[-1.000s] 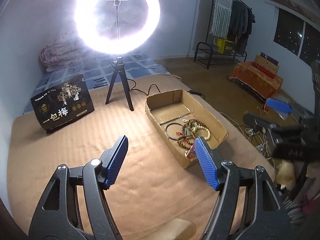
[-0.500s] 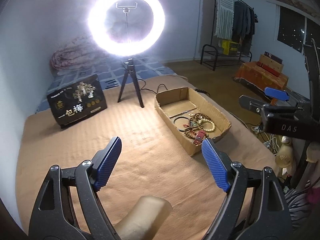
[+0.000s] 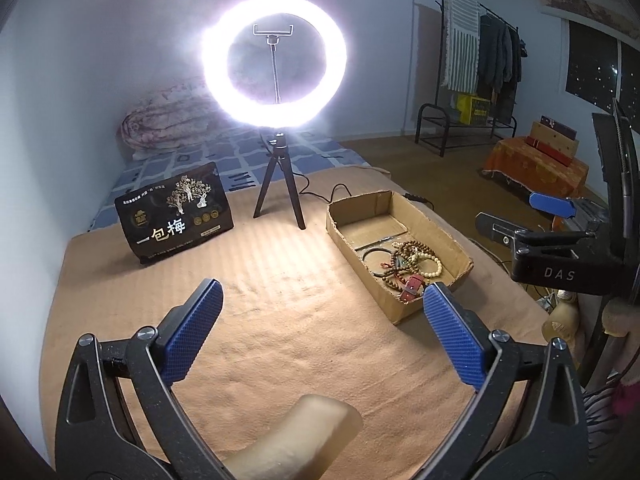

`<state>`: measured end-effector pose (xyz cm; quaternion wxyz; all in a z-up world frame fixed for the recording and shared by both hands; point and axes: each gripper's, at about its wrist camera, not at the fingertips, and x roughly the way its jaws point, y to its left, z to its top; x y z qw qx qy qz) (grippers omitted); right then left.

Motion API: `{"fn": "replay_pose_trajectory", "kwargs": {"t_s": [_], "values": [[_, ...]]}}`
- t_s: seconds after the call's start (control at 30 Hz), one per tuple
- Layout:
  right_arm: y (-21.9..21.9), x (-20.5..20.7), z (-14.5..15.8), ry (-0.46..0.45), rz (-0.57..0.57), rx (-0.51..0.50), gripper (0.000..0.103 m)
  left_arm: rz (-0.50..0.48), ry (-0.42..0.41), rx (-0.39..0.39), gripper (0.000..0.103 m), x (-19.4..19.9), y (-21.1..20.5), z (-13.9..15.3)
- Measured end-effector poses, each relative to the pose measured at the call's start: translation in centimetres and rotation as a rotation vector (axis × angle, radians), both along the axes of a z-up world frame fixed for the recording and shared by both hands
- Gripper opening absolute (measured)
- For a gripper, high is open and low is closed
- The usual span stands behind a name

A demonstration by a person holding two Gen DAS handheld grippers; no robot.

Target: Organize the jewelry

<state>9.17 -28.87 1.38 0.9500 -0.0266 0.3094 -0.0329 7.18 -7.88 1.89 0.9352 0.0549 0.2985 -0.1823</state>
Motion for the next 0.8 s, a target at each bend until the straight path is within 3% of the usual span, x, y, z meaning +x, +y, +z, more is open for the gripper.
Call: {"fn": "replay_pose_trajectory", "kwargs": {"t_s": [0.8], "values": [[-0.17, 0.27, -0.18, 0.006, -0.017, 0.004, 0.103, 0.011, -0.003, -0.006, 0.102, -0.08, -0.09, 0.05]]}}
